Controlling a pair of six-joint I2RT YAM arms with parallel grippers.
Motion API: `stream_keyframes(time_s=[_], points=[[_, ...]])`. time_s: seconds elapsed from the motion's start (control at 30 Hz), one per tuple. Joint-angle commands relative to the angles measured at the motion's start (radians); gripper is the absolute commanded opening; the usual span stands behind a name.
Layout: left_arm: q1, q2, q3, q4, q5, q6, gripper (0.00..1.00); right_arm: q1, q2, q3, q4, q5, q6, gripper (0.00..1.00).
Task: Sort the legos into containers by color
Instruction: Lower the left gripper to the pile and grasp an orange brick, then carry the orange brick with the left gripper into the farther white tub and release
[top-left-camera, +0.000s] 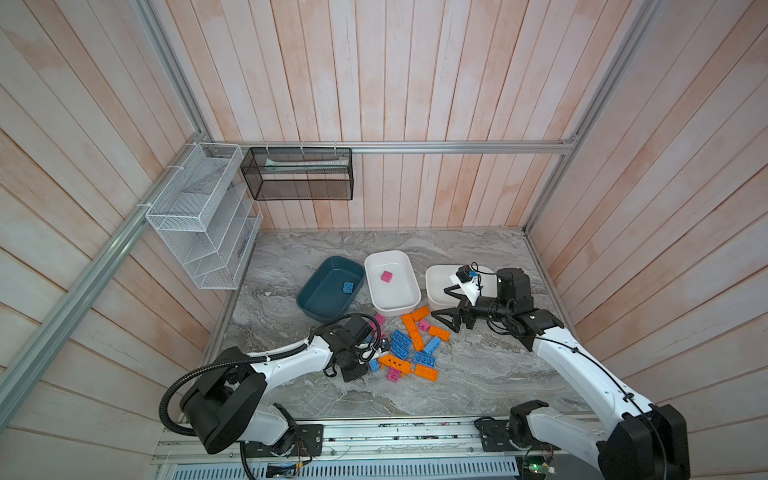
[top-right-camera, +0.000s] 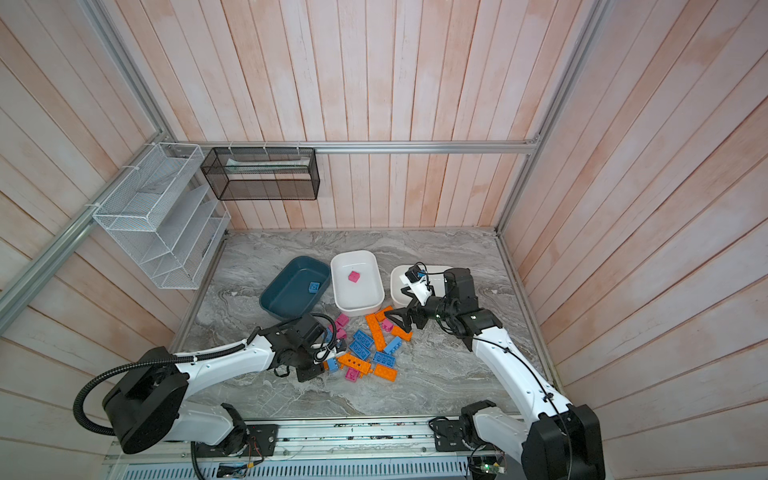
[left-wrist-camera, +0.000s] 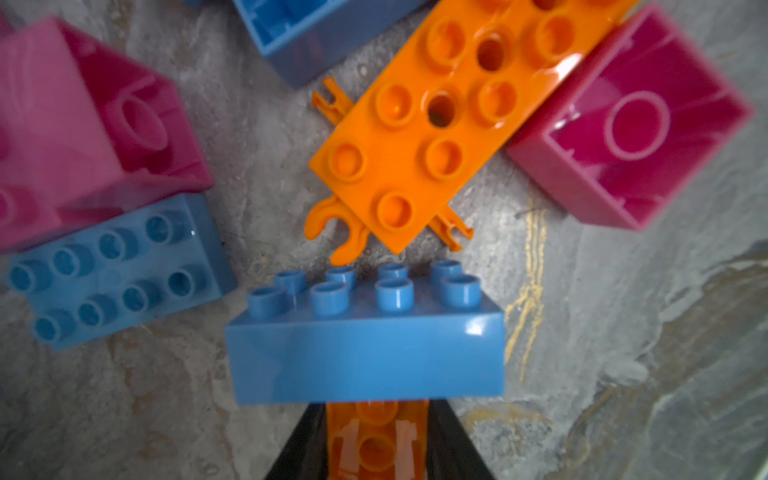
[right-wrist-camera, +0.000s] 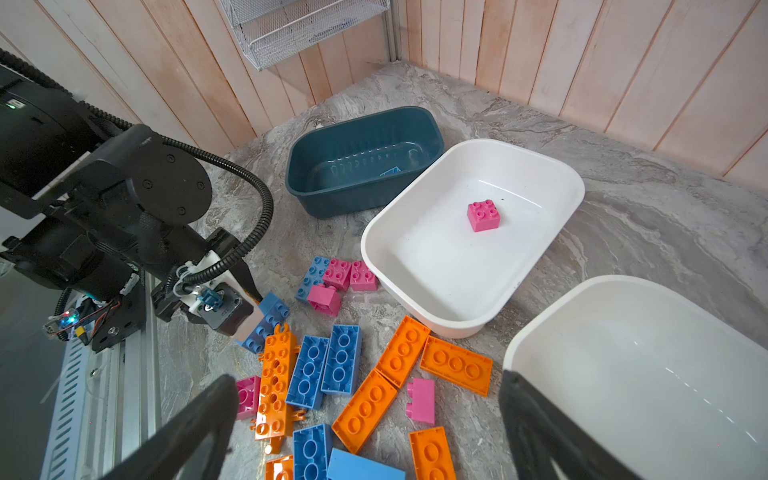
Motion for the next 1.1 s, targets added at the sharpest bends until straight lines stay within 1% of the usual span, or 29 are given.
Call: stream_keyframes(time_s=[0.0,0.07,0.2,0.3,0.37,0.47,0.53,0.6,0.7,0.97,1.07], points=[[-0.004,0.005,0.014,-0.053,-0.002,0.003,0.29,0.000,-0.020,-0.013,-0.009,0.009,-0.010,0.98],[-0.003,-0.021,0.033,-0.092,0.004,-0.002,0.28,0.001,-0.025,-0.012,-0.014,0.015,-0.015,0.98],[-0.004,-0.084,0.087,-0.183,-0.012,-0.013,0.28,0.000,-0.030,-0.012,-0.007,0.020,-0.012,0.98],[0.003,-0.108,0.179,-0.276,-0.010,-0.029,0.29,-0.007,-0.034,-0.011,0.007,0.019,-0.004,0.98],[0.015,-0.113,0.245,-0.315,0.015,-0.055,0.29,-0.015,-0.035,-0.005,0.010,0.015,-0.001,0.98],[0.032,-0.120,0.325,-0.283,0.047,-0.092,0.29,-0.040,-0.035,0.015,-0.009,0.003,-0.001,0.98],[0.058,-0.101,0.385,-0.199,0.092,-0.129,0.29,-0.073,-0.035,0.032,-0.019,-0.016,0.004,0.98],[0.078,-0.046,0.442,-0.111,0.141,-0.178,0.29,-0.102,-0.038,0.047,-0.027,-0.028,0.007,0.98],[0.077,0.089,0.559,0.001,0.203,-0.262,0.28,-0.136,-0.039,0.067,-0.044,-0.030,0.006,0.98],[0.039,0.408,0.790,0.291,0.239,-0.442,0.28,-0.216,-0.083,0.076,-0.045,0.023,0.032,0.98],[0.020,0.527,0.889,0.346,0.200,-0.492,0.27,-0.233,-0.099,0.068,-0.047,0.037,0.038,0.98]])
